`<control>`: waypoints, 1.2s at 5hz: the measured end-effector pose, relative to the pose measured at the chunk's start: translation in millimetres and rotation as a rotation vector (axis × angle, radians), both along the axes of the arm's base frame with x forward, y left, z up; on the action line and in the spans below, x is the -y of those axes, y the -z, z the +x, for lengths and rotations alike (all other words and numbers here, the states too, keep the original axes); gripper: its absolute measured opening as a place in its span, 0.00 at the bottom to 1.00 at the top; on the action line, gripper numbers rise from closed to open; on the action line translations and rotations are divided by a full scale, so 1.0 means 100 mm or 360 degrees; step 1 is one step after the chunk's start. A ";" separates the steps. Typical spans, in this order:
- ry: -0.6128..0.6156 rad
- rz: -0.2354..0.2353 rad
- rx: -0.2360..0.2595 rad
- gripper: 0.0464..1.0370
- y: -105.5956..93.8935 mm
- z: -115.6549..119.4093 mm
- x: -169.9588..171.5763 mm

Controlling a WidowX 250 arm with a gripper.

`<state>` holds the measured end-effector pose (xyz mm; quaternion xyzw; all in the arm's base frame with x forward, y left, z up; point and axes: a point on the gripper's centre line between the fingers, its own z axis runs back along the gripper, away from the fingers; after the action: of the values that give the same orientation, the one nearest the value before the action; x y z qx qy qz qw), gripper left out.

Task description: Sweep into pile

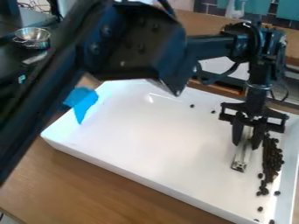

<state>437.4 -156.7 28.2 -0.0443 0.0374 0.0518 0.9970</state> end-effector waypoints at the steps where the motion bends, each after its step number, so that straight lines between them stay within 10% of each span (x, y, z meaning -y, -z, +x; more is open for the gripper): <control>1: 0.0016 -0.0021 0.0021 0.32 0.00 -0.02 -0.03; 4: -0.0190 -0.0173 0.0062 0.32 -0.50 -0.05 -1.58; 6: -0.0165 -0.0049 0.0098 0.32 -0.42 0.03 -1.94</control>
<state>440.6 37.7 70.6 -0.0630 0.0052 0.1015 0.9928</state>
